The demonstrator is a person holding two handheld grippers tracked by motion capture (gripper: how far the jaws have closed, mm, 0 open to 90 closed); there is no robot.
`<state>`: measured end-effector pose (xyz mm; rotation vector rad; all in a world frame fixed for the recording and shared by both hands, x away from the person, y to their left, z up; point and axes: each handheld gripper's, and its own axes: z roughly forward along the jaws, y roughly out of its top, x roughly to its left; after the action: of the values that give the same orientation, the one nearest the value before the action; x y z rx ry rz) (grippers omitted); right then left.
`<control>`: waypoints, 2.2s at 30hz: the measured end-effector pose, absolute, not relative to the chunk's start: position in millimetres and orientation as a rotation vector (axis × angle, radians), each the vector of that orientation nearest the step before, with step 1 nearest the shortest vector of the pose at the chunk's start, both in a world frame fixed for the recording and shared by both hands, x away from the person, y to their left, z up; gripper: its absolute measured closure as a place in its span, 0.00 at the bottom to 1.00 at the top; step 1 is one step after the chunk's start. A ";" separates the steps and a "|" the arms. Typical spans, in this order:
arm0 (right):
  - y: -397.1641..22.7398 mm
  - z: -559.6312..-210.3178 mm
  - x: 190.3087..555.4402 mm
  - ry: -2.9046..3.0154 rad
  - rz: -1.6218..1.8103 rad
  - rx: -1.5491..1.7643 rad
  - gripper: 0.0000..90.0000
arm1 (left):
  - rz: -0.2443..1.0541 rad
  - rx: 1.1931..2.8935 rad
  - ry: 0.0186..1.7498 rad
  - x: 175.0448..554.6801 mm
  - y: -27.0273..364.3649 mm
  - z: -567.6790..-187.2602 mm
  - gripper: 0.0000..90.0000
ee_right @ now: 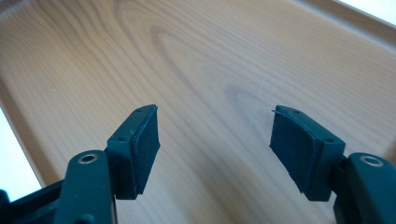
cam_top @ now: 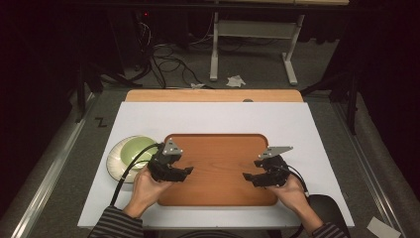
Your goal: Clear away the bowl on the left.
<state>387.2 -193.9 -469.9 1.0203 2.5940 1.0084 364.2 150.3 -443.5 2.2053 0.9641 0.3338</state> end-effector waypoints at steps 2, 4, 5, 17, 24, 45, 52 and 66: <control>-194.8 -470.2 389.3 2.598 1.027 1.022 0.38 | 0.339 2.202 0.967 364.6 152.1 -443.0 0.42; -194.8 -470.4 390.3 2.599 1.037 1.024 0.38 | 0.336 2.200 0.969 364.9 152.8 -442.9 0.42; -194.8 -471.0 393.0 2.609 1.053 1.017 0.38 | 0.335 2.202 0.971 365.4 153.7 -443.1 0.42; -196.6 -471.8 406.8 2.613 1.036 1.062 0.37 | 0.351 2.130 1.049 367.8 173.6 -435.5 0.40; -193.7 -470.9 400.6 2.633 0.993 1.040 0.36 | 0.384 2.078 1.098 368.9 189.3 -431.4 0.39; -192.2 -474.0 399.8 2.630 0.974 1.108 0.32 | 0.377 1.998 1.192 373.5 212.2 -430.3 0.40; -193.3 -473.5 400.2 2.627 0.951 1.093 0.33 | 0.364 1.981 1.217 375.6 218.0 -430.7 0.39; -191.2 -472.8 397.2 2.663 0.929 1.015 0.30 | 0.385 1.939 1.296 377.1 232.7 -429.6 0.40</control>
<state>397.2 -191.2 -472.8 1.0147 2.6629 0.9290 377.1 232.7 -429.6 1.9390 1.2958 0.3851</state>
